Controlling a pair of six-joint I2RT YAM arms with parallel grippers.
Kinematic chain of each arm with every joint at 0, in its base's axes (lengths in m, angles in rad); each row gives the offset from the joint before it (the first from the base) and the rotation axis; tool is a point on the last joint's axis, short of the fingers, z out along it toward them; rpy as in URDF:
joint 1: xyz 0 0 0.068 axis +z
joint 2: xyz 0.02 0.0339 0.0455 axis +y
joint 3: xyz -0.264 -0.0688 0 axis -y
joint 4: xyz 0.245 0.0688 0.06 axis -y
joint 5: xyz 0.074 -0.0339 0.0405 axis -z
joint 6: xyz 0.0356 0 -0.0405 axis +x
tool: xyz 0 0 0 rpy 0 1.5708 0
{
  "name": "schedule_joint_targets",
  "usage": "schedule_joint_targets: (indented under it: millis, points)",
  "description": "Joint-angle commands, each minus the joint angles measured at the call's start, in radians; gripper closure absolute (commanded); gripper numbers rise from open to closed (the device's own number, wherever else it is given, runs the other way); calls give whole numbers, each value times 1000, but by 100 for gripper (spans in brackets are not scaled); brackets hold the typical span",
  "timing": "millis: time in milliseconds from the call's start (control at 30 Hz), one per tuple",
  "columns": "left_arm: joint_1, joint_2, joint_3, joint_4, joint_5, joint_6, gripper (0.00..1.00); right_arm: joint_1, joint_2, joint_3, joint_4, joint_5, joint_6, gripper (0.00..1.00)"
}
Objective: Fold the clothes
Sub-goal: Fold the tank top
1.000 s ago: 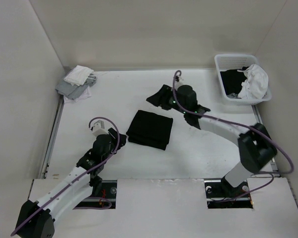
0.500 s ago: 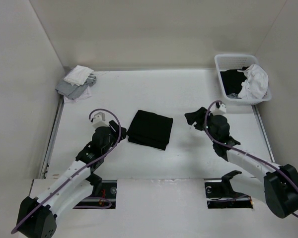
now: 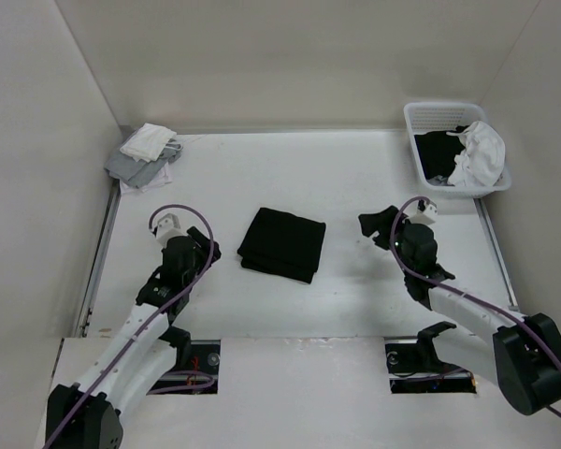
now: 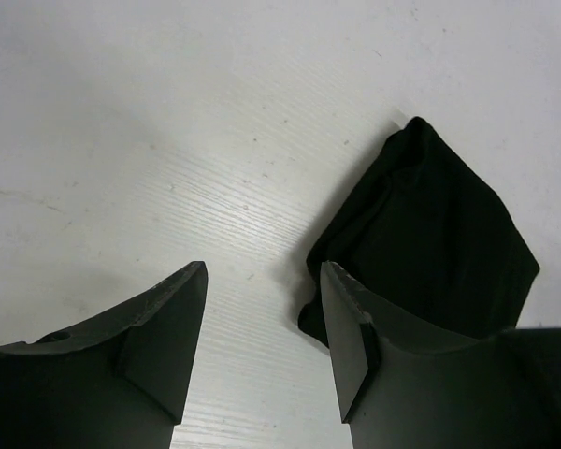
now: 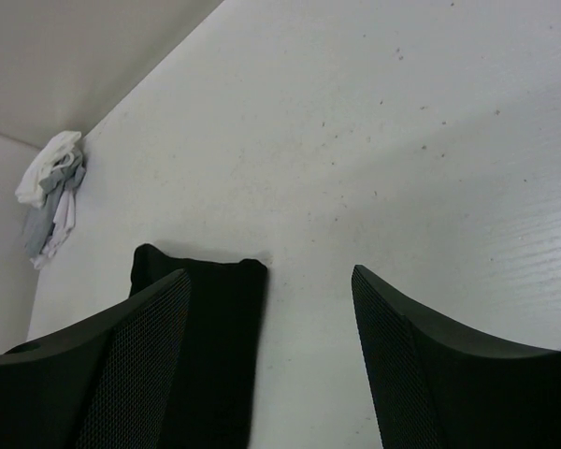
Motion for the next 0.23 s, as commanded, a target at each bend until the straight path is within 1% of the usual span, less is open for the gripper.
schedule_joint_targets:
  millis: [0, 133, 200]
  points:
    - [32, 11, 1, 7, 12, 14, 50, -6, -8, 12, 75, -6, 10, 25]
    - [41, 30, 1, 28, 28, 23, 53, -6, -6, 14, 72, -6, 9, 25]
    - [37, 39, 4, 31, 28, 28, 49, -6, 3, 15, 73, -6, 9, 25]
